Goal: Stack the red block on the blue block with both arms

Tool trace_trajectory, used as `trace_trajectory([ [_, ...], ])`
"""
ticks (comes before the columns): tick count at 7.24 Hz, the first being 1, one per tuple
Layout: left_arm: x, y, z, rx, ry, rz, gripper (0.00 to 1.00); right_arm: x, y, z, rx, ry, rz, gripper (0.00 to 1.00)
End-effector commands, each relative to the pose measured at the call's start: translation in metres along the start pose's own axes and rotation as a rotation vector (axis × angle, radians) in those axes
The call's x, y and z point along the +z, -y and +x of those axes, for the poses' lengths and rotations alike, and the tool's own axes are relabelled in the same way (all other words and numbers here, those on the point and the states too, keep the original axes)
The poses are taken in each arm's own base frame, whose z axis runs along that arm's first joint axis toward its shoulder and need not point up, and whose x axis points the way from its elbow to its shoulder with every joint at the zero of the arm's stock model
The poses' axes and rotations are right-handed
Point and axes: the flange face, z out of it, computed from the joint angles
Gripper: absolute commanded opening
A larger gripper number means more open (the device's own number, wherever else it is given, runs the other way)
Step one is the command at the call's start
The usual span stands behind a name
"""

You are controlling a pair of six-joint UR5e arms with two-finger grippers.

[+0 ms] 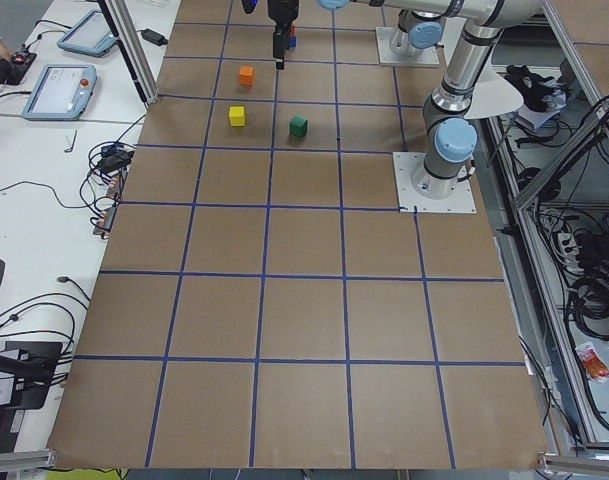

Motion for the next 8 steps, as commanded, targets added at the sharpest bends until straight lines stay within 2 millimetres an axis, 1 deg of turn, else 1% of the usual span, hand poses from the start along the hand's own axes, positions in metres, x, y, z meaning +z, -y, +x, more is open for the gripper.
trace_trajectory([
  [1,0.000,0.000,0.000,0.001,0.000,0.001,1.00,-0.005,-0.005,0.036,0.059,-0.012,-0.053,1.00],
  [2,0.000,0.000,0.000,0.001,0.000,0.001,1.00,-0.011,-0.010,0.039,0.064,-0.010,-0.042,1.00],
  [3,-0.001,-0.001,0.000,0.001,0.002,0.002,1.00,-0.020,-0.016,0.035,0.066,-0.005,-0.026,1.00],
  [6,0.000,0.000,0.000,0.001,0.000,-0.001,1.00,-0.027,-0.022,0.033,0.054,0.008,-0.013,1.00],
  [8,-0.001,-0.001,0.000,0.001,0.002,0.002,1.00,-0.027,-0.024,0.026,0.038,0.005,-0.016,1.00],
])
